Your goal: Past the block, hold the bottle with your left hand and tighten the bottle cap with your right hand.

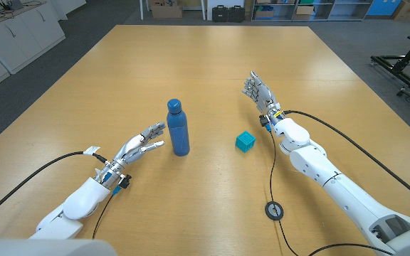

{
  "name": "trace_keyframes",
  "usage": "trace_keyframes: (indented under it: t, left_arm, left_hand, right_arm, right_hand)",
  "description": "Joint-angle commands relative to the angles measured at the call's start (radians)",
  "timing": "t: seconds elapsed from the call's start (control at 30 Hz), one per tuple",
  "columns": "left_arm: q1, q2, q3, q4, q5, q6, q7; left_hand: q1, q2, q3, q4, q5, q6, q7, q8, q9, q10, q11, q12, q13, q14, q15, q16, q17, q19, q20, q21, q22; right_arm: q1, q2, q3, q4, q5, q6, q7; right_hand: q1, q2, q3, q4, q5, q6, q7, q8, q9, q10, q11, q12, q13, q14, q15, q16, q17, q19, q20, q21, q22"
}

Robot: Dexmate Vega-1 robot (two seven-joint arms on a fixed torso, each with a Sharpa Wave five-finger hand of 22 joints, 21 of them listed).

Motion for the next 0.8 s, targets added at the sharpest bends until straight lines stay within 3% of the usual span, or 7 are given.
trace_keyframes:
  t: [0.03,0.37,0.8]
  left_arm:
    - [-0.030,-0.011,0.029,0.017,0.000,0.018,-0.006]
    - [-0.062,-0.044,0.049,0.049,0.013,0.008,0.013]
    - [-0.109,-0.040,0.074,0.062,0.032,0.019,-0.005]
  left_hand:
    - [0.013,0.004,-0.003,0.000,0.009,0.010,-0.003,0.007,0.004,0.009,0.003,0.006,0.002,0.010,-0.001,0.010,0.003,0.008,0.003,0.004,0.001]
    - [0.019,0.004,-0.006,0.000,0.009,0.009,-0.009,0.007,0.004,0.008,-0.004,0.006,0.002,0.014,-0.004,0.010,0.003,0.011,0.009,0.004,0.001]
    - [0.030,0.005,-0.009,-0.001,0.009,0.016,-0.011,0.012,0.004,0.017,-0.007,0.009,0.002,0.021,-0.008,0.012,0.002,0.015,0.013,0.004,0.002]
  right_arm:
    - [-0.010,0.000,0.007,0.000,0.004,0.009,-0.003]
    - [-0.018,-0.005,0.011,-0.007,0.004,0.012,-0.006]
    - [-0.025,-0.011,0.017,-0.022,0.003,0.011,-0.014]
  right_hand:
    - [0.005,0.005,0.003,-0.005,0.005,0.005,0.026,-0.001,0.002,0.010,0.004,-0.001,0.002,0.008,0.001,0.002,-0.001,0.004,0.006,-0.004,0.004]
    - [0.005,0.005,0.002,-0.006,0.005,0.006,0.026,-0.001,0.002,0.012,0.004,-0.001,0.002,0.009,0.002,0.002,-0.001,0.005,0.006,-0.006,0.005]
    - [0.005,0.005,0.001,-0.006,0.005,0.006,0.026,-0.002,0.002,0.011,0.005,-0.002,0.002,0.010,0.002,0.002,-0.001,0.005,0.008,-0.007,0.005]
